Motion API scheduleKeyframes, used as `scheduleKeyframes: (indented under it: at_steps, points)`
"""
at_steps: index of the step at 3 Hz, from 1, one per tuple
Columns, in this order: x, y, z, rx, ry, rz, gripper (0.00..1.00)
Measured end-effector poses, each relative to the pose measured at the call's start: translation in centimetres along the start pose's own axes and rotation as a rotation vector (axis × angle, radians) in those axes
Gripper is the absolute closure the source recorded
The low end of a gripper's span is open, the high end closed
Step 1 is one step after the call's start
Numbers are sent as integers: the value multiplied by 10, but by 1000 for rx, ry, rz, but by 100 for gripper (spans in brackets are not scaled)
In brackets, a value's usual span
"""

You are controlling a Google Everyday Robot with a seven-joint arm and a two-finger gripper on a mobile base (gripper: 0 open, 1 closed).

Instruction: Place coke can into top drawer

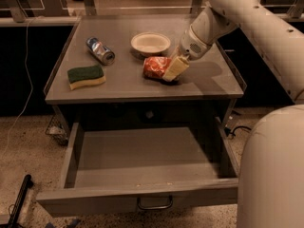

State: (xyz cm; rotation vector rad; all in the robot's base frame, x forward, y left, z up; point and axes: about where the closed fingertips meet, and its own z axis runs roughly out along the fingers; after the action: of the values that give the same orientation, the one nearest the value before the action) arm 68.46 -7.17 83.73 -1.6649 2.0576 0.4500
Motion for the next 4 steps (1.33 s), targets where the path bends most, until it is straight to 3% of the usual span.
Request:
scheduleKeyframes:
  at_steps: [1, 2, 4]
  points:
    - [0, 0, 0, 0, 0, 0, 94]
    - [0, 0, 0, 0, 0, 0, 100]
    - [-6, 0, -8, 11, -2, -8, 100]
